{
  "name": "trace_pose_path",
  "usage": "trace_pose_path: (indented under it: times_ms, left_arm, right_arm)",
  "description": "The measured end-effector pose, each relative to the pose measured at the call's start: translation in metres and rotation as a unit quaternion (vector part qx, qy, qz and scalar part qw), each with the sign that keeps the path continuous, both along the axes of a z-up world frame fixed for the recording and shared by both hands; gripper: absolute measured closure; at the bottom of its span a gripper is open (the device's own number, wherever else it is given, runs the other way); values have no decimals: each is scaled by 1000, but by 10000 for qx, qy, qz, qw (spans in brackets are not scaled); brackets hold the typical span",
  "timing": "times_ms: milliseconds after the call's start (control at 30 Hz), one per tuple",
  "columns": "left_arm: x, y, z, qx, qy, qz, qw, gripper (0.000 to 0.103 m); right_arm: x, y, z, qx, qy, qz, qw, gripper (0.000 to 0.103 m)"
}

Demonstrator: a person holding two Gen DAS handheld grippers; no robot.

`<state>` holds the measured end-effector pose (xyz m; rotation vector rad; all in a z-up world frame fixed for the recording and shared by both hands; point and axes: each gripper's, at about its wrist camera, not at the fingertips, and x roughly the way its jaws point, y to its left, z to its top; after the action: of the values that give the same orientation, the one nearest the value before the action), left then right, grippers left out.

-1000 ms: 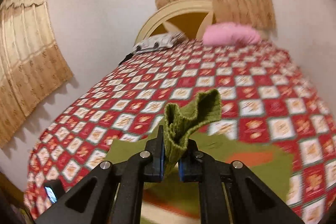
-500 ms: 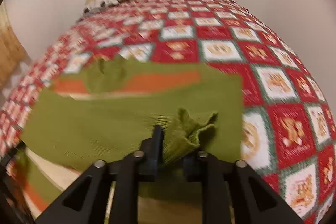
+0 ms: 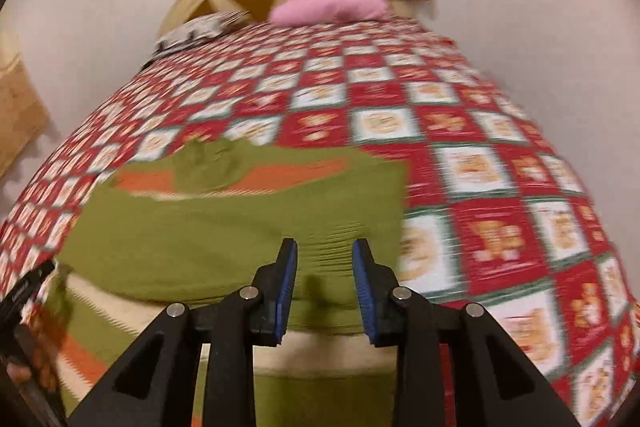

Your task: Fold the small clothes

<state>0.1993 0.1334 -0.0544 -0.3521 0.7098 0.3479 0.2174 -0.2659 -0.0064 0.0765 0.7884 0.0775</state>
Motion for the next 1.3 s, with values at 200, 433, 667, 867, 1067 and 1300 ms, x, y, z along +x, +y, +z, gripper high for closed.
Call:
trace_pose_path:
  times_ms: [200, 433, 667, 867, 1067, 1300]
  left_arm:
    - [10, -28, 21, 709, -170, -514, 9960, 7]
    - [58, -39, -2, 1113, 827, -491, 9891, 7]
    - [62, -23, -21, 545, 1115, -451, 9912, 1]
    - [60, -25, -15, 521, 1169, -656, 9896, 0]
    - [1, -26, 7, 1261, 696, -1288, 9811, 0]
    - [-66, -7, 20, 1044, 448, -1939, 9744, 0]
  right_arm:
    - [13, 41, -44, -348, 487, 406, 9974, 74]
    - [11, 27, -50, 180, 343, 422, 9984, 73]
    - [9, 32, -51, 108, 250, 421, 9987, 72]
    - [6, 32, -46, -57, 587, 423, 9974, 67]
    - [-65, -16, -21, 233, 369, -169, 9989, 65]
    - [-165, -60, -13, 656, 184, -505, 9964, 65]
